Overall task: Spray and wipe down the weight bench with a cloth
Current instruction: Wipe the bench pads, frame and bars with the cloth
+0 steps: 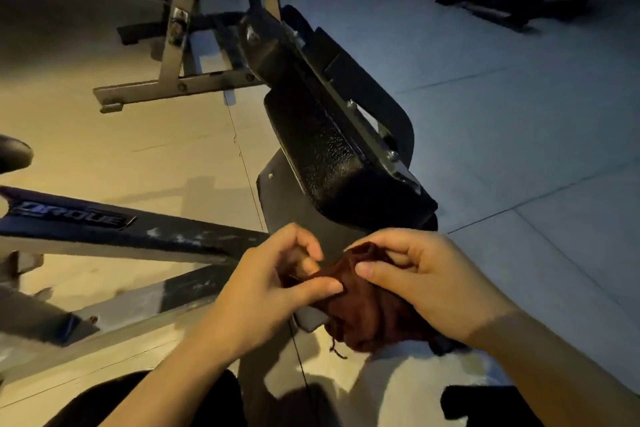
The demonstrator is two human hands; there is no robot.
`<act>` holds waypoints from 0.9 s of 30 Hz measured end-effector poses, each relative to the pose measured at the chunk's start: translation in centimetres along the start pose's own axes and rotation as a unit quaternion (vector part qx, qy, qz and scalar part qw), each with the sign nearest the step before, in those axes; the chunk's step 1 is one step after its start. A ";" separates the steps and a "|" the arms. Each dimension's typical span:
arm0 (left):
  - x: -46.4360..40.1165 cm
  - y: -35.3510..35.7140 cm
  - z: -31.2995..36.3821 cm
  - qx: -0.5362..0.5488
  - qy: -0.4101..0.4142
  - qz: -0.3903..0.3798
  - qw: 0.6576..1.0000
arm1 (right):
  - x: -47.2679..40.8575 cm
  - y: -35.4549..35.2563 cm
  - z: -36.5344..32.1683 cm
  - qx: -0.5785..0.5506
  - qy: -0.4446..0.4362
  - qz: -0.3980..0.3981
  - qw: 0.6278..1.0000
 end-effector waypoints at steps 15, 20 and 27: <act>8.9 1.8 -0.6 -0.033 -0.087 -0.128 0.987 | 7.5 2.5 -2.4 0.067 -0.075 -0.024 0.995; 11.1 3.4 -0.5 -0.083 -0.069 -0.170 0.980 | 9.6 4.5 -2.6 0.111 -0.090 -0.072 0.987; 11.5 4.7 0.1 0.003 -0.073 -0.160 0.984 | 10.6 2.1 -2.8 0.093 -0.087 -0.014 0.992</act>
Point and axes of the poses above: each hand's wrist, its own x-axis away from the middle knuckle, its own y-axis out of the palm, z = x × y, the point moved 9 cm from there along -x, towards the middle knuckle, and after that the axes turned 2 degrees about x, right-handed, at the moved point
